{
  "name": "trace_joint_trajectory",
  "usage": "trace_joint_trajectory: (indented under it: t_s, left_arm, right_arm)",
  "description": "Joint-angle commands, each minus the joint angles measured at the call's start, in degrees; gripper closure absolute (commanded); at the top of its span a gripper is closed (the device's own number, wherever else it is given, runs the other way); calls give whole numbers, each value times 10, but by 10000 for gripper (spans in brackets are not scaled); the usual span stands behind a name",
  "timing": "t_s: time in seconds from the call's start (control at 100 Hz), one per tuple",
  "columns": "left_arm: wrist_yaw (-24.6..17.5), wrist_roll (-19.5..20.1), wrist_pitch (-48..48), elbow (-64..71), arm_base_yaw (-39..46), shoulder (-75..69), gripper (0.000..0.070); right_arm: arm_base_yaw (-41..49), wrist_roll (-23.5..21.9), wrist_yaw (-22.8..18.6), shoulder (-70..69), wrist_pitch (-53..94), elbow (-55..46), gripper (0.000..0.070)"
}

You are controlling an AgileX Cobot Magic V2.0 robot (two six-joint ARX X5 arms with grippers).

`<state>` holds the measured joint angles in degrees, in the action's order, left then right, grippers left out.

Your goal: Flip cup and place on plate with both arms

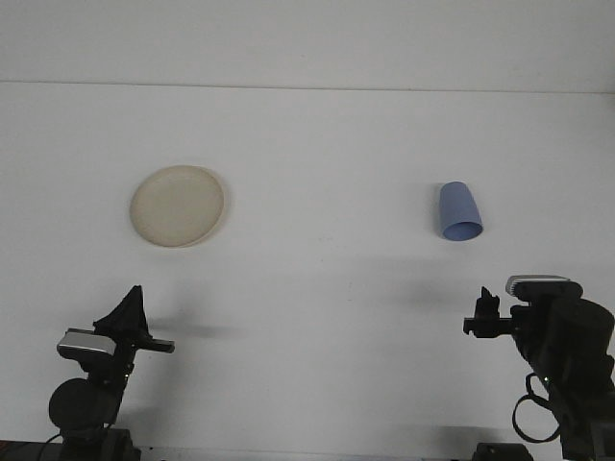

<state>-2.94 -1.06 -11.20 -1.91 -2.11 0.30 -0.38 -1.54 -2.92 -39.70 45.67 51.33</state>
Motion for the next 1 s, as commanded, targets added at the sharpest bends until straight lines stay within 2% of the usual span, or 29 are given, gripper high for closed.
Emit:
trace_joint_trajectory:
  t_s: [0.0,0.3,0.69,0.99]
  left_arm:
    - [1,0,-8,11,1,-1,689]
    - [1,0,-9,11,1,-1,689]
    - [1,0,-8,11,1,-1,690]
    - [1,0,-9,11,1,-1,690]
  right_arm:
    - [0,-6,5,-15,-24,8,236]
    - [0,-3,14,-119,-175,-8,236]
    - [-19,0,15,-252,-440,-131,236]
    - [-50,29,9,-374,-586,-147,236]
